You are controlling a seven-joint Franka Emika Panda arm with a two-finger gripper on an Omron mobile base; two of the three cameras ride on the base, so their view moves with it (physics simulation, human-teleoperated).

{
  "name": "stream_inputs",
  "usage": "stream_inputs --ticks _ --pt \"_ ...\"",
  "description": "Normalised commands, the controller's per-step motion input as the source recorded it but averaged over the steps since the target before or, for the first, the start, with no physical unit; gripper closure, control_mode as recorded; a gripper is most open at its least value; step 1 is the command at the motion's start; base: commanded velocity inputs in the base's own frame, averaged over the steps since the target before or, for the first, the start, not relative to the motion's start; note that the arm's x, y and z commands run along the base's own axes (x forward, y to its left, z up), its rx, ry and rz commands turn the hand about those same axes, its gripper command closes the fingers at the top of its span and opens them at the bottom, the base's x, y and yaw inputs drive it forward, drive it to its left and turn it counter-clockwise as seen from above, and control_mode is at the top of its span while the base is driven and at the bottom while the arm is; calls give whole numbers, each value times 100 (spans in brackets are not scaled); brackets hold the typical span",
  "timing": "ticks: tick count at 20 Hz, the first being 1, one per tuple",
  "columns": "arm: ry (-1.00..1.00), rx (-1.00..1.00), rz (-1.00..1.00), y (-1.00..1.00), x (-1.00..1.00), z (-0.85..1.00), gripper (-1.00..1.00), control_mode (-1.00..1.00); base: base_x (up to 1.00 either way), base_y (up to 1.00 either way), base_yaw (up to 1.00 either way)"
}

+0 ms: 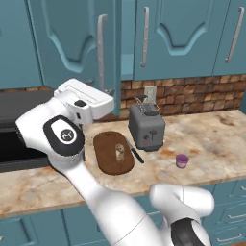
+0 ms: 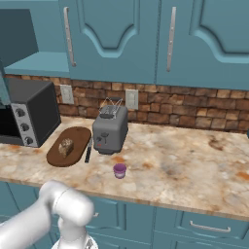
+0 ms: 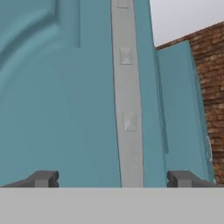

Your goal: Pick the bread, place it on the cutting board, pick the jam, place it on the counter, and close the cabinet.

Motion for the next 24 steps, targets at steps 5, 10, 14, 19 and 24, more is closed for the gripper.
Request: stream_inputs --ticks 5,10,14,19,24 --pt "0 4 11 -49 23 0 -100 -100 0 0 0" --pt "0 3 11 -46 23 0 -100 -100 0 0 0" --pt "0 2 9 -38 28 0 -100 -100 0 0 0" --pt "0 0 6 -22 32 0 -100 -100 0 0 0" --pt "0 0 4 -16 46 0 -100 -100 0 0 0"
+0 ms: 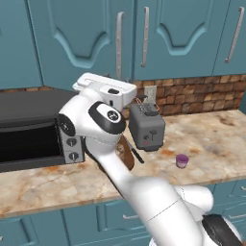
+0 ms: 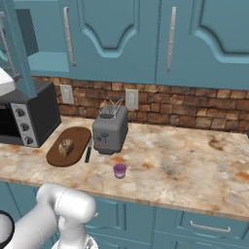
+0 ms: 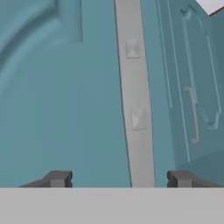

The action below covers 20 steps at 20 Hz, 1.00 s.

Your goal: Pick the bread, place it on the cutting board, pick the jam, place it on the counter, and close the cabinet.

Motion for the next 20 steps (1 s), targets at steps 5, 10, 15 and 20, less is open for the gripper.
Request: stream_inputs --ticks 5,10,15,20 --pt "0 0 3 -14 54 0 -100 -100 0 0 0" --pt "1 1 3 -22 36 0 -100 -100 0 0 0" --pt "1 1 0 -25 36 0 -100 -100 0 0 0" --pt "0 3 0 -21 38 0 -100 -100 0 0 0"
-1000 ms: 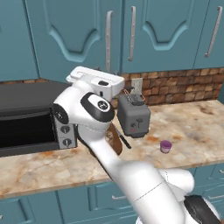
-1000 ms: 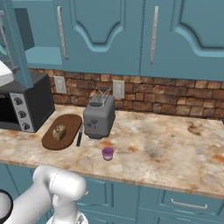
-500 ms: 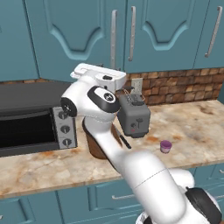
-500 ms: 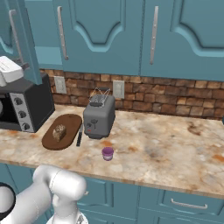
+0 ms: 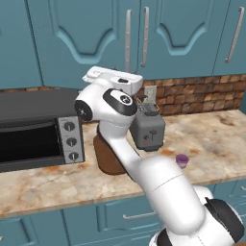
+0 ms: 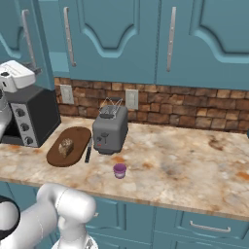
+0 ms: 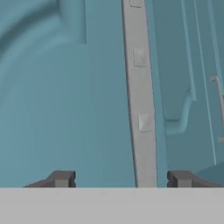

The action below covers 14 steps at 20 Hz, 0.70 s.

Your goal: Pick the bread, place it on the cutting board, pick the jam, place it on the counter, and close the cabinet.

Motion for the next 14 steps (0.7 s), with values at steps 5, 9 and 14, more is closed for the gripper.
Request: stream_inputs --ticks 5,9,14 --pt "0 3 -3 -16 37 0 -100 -100 0 0 0" --pt "0 2 -3 -16 39 0 -100 -100 0 0 0" --pt "0 3 -1 -19 35 0 -100 -100 0 0 0"
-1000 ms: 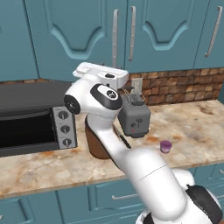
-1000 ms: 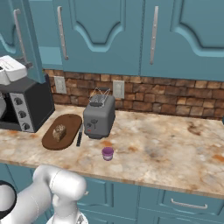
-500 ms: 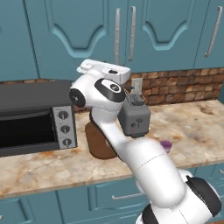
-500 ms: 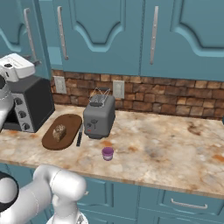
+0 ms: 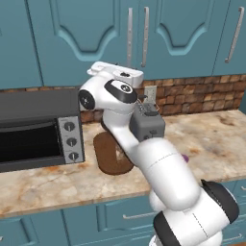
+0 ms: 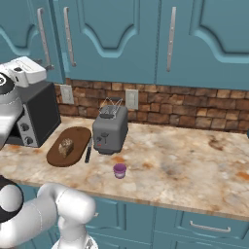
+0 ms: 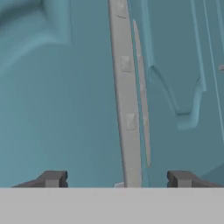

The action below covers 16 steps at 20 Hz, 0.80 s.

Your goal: Pick the bread, place it on the cutting board, pick the jam, place it on the counter, and close the cabinet.

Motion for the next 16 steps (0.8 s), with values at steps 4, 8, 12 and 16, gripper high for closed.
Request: stream_inputs --ticks 4,8,12,16 --pt "0 4 0 -21 37 0 -100 -100 0 0 0" --pt "0 5 0 -24 41 1 -100 -100 0 0 0" --pt "0 4 0 -20 42 0 -100 -100 0 0 0" --pt "0 2 0 -15 42 0 -100 -100 0 0 0"
